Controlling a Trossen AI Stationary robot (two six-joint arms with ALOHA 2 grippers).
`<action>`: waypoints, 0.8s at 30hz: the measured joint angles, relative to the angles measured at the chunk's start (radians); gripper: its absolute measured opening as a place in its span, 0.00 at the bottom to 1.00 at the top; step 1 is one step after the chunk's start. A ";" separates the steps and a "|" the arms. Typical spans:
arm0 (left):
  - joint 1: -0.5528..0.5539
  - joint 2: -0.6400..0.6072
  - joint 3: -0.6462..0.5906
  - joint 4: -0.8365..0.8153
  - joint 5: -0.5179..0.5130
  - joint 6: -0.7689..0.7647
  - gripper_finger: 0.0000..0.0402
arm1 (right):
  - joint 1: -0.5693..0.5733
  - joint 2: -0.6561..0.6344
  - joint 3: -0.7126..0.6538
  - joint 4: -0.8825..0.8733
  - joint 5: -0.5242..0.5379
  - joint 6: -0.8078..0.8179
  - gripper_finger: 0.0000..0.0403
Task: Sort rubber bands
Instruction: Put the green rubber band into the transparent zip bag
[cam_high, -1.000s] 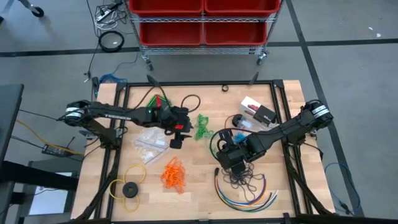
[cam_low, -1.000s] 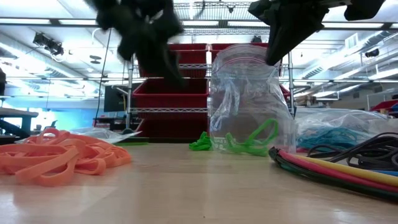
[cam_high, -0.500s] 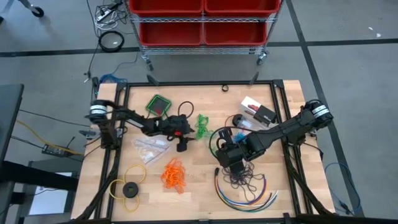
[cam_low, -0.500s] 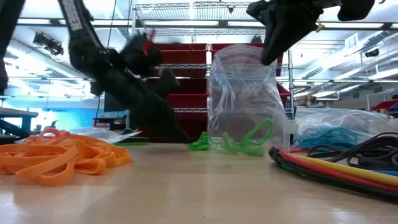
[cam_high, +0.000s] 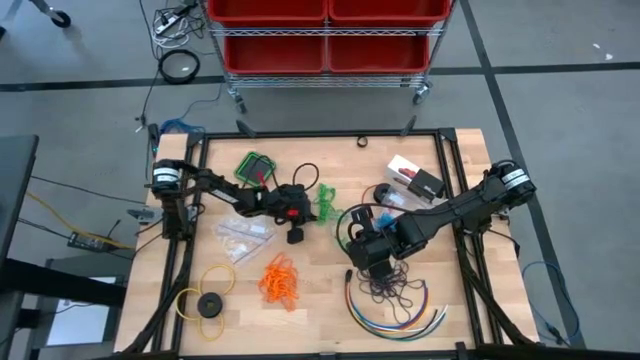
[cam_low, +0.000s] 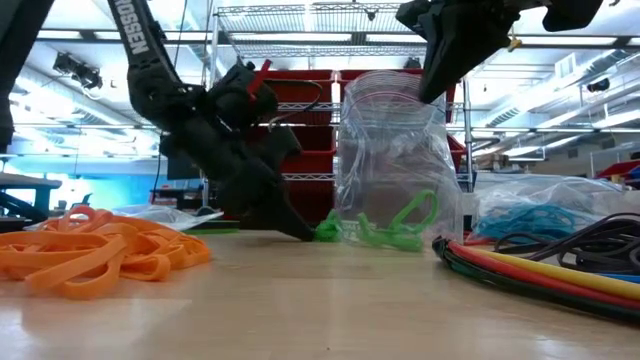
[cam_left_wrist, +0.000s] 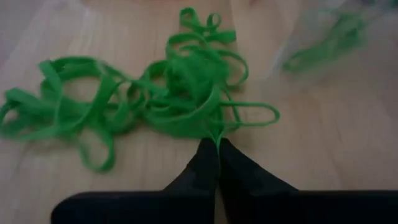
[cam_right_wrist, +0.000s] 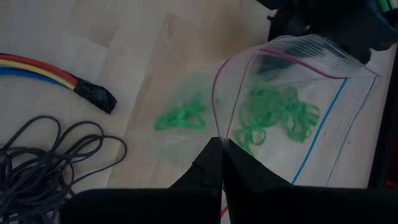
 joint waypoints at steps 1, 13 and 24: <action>0.000 -0.023 0.000 -0.038 -0.003 0.015 0.04 | 0.001 0.000 0.000 0.000 0.000 0.005 0.00; -0.004 -0.423 0.001 -0.296 -0.093 0.096 0.01 | 0.001 0.000 0.000 0.012 0.000 0.007 0.00; -0.049 -0.522 0.001 -0.118 0.086 0.028 0.01 | 0.001 0.000 0.000 0.015 0.000 0.005 0.00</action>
